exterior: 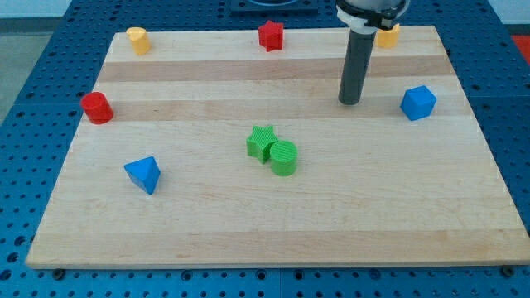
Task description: Move your arm below the red circle
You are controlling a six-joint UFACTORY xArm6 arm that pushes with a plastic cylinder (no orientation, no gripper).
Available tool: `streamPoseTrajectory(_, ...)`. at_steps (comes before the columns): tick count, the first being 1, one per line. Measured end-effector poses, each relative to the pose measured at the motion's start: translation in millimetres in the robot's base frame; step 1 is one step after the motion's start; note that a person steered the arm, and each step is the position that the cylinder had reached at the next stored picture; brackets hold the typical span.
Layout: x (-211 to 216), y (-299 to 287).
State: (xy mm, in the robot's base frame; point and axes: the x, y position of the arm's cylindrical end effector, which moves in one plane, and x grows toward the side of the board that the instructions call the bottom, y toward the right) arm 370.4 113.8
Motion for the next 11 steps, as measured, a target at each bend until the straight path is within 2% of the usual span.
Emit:
streamPoseTrajectory(1,0,0)
streamPoseTrajectory(2,0,-32)
streamPoseTrajectory(3,1,-88)
streamPoseTrajectory(5,32,-179)
streamPoseTrajectory(7,39,-297)
streamPoseTrajectory(9,84,-380)
streamPoseTrajectory(10,116,-364)
streamPoseTrajectory(11,131,-318)
